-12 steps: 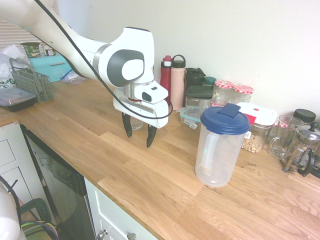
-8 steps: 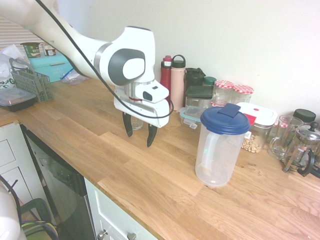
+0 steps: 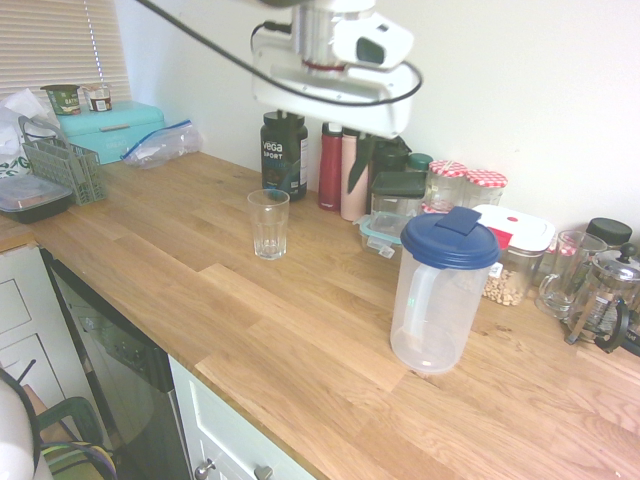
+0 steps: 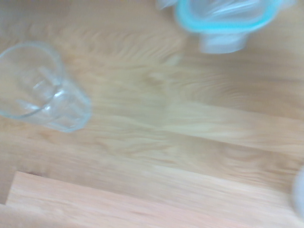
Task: Pour me some water
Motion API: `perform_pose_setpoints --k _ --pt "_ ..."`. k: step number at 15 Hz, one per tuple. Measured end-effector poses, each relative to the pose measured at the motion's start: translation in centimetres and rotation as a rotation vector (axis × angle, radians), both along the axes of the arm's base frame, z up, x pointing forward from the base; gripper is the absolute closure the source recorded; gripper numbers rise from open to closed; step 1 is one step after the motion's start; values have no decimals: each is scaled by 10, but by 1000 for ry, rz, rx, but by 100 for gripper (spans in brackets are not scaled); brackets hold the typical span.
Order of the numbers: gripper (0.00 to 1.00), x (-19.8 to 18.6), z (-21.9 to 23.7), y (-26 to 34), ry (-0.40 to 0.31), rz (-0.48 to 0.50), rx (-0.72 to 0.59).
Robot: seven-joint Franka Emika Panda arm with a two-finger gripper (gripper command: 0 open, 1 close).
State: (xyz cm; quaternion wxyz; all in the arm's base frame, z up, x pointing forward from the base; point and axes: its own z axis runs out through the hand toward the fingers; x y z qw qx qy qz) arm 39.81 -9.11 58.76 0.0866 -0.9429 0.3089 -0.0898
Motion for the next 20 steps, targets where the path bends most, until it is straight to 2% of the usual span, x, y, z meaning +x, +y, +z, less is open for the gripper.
perform_pose_setpoints --k 6,10,13,14,20 --pt "0 -71 15 -106 -46 -76 -52" --pt "0 -75 -38 -133 -103 -117 -68" --pt "0 -73 -69 -131 -125 -108 -86" --pt "100 -73 -79 -130 -120 -107 -85" --pt "100 -50 -116 -140 -140 -138 -97"
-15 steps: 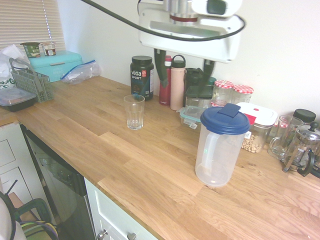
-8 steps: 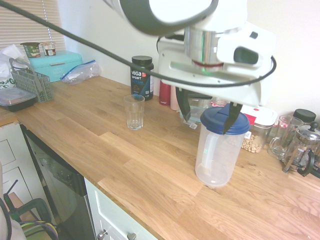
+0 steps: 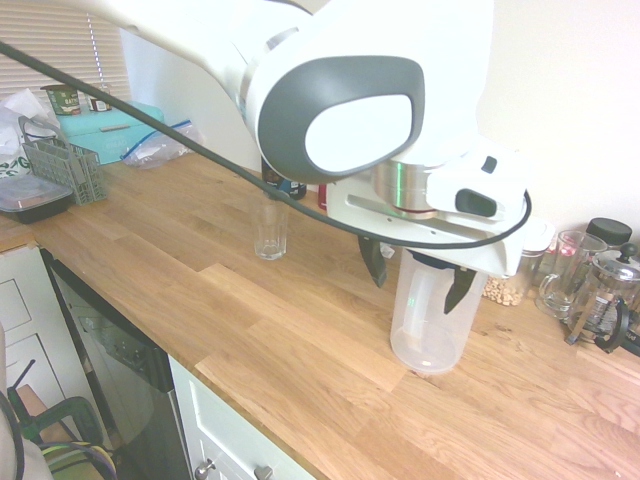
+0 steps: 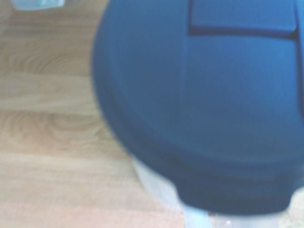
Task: Pour me some water
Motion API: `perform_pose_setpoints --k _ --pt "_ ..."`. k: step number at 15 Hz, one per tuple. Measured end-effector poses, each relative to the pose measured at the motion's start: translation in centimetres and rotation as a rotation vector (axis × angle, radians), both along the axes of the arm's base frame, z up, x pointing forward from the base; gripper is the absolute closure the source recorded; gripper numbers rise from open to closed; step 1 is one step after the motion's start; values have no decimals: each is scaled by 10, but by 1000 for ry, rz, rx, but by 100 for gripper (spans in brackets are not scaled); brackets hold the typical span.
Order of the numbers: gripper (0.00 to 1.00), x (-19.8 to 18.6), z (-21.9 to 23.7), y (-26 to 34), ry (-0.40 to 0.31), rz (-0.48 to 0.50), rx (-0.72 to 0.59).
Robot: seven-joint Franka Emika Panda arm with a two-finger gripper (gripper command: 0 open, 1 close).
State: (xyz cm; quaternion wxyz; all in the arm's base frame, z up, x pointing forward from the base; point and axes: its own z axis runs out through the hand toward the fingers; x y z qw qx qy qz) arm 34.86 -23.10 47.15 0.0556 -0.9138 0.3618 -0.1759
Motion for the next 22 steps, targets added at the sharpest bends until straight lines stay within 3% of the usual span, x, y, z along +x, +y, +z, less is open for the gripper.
perform_pose_setpoints --k 16,22 --pt "100 25 -12 -14 2 14 13" --pt "100 28 8 -25 -22 6 2"
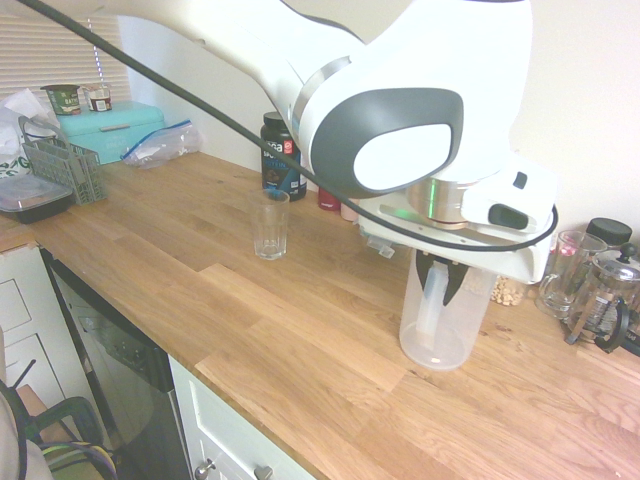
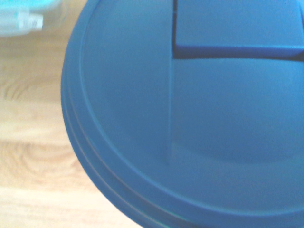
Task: Pour me some water
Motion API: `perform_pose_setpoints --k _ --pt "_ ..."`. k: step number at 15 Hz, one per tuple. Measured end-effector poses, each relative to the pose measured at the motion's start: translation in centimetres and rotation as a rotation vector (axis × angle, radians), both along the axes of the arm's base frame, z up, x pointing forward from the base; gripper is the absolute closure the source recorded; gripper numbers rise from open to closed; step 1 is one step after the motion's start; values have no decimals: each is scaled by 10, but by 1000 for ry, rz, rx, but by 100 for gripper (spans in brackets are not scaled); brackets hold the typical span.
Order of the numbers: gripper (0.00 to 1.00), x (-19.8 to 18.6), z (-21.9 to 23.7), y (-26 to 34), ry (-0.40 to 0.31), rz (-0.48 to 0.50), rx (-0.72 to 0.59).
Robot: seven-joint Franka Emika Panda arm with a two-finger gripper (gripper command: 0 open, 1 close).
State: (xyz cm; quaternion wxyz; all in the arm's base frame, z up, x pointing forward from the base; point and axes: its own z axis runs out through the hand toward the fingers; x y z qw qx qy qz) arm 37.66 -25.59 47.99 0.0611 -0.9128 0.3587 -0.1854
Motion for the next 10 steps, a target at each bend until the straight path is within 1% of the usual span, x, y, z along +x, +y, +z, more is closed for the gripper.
perform_pose_setpoints --k 1,2,5,7,10 --pt "100 2 14 -3 1 20 1" --pt "100 5 32 -5 7 66 12" --pt "100 19 88 -2 25 253 31" --pt "100 35 106 16 57 373 28" --pt "100 55 121 60 114 550 1"
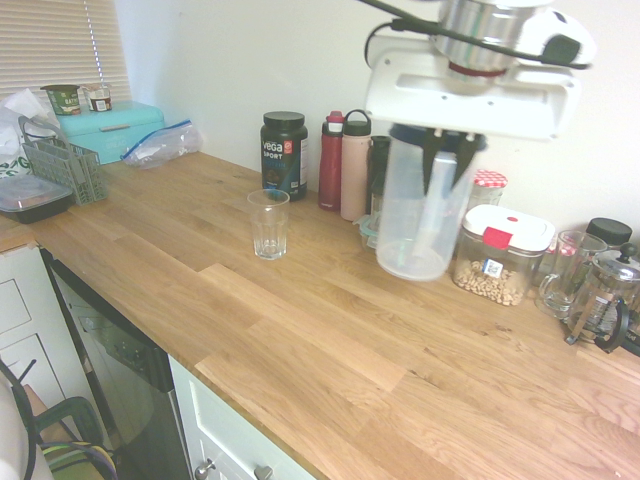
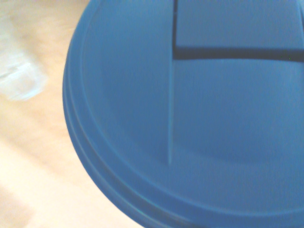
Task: Pour me some water
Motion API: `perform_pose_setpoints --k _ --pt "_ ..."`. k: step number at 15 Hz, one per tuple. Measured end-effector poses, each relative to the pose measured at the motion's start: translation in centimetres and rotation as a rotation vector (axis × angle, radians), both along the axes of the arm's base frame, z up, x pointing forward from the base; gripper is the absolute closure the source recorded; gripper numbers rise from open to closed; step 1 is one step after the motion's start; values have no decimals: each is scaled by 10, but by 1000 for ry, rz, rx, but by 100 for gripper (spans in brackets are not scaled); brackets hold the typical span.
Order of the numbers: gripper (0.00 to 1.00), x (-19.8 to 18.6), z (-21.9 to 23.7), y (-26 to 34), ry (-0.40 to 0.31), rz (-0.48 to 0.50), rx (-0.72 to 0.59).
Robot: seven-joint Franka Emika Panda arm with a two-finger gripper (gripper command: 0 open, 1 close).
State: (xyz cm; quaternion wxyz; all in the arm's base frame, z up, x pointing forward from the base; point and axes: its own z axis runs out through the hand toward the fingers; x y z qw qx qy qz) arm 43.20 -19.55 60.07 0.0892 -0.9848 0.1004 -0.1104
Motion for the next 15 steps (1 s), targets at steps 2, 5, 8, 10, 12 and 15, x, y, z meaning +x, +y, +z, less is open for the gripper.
perform_pose_setpoints --k 2,5,8,10,12,15 --pt "100 6 4 29 41 109 -46" --pt "100 19 4 90 93 265 -141" --pt "100 26 3 153 138 415 -260" --pt "100 29 -2 183 162 505 -351" --pt "100 35 -10 203 187 583 -446" --pt "100 55 -31 239 212 699 -601"
